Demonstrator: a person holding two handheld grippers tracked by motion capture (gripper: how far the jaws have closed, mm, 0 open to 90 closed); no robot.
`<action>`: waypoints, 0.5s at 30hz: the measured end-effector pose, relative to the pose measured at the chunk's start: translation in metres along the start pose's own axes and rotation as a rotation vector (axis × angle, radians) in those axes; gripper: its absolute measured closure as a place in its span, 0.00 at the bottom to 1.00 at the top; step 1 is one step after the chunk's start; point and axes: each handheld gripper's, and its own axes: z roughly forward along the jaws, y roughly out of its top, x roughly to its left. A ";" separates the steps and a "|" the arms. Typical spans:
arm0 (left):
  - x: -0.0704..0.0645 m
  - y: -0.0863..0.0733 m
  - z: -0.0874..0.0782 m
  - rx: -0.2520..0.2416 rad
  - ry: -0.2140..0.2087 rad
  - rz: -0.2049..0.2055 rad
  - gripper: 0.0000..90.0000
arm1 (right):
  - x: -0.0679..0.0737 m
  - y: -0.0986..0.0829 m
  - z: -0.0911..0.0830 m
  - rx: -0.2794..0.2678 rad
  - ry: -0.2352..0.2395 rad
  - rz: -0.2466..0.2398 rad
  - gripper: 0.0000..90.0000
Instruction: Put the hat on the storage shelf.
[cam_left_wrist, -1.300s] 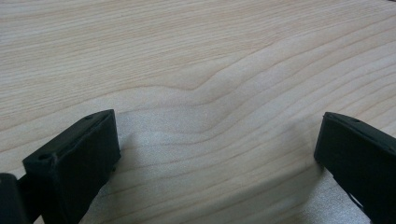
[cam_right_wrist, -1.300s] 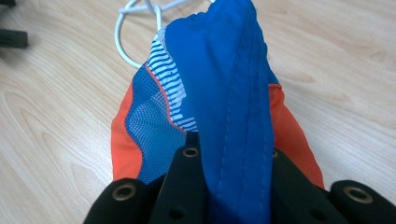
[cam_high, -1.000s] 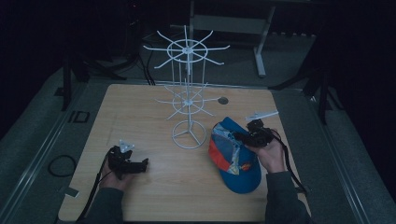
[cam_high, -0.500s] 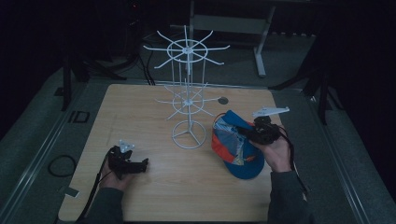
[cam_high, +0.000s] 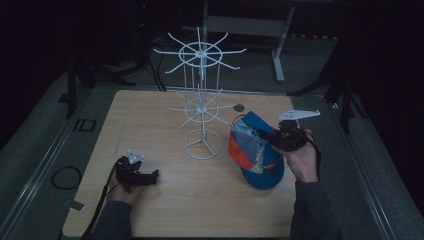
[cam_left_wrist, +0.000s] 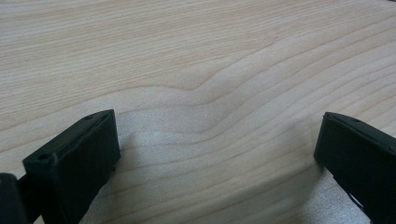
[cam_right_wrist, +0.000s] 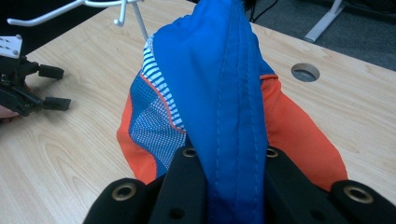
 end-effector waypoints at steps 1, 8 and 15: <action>0.000 0.000 0.000 0.000 0.000 0.000 0.00 | 0.000 0.001 -0.001 -0.002 0.000 -0.001 0.97; 0.000 0.000 0.000 0.000 0.001 0.001 0.00 | -0.005 0.007 -0.011 -0.026 0.021 -0.013 0.97; 0.000 0.000 0.000 0.000 0.000 0.002 0.00 | -0.010 0.013 -0.021 -0.042 0.032 -0.019 0.97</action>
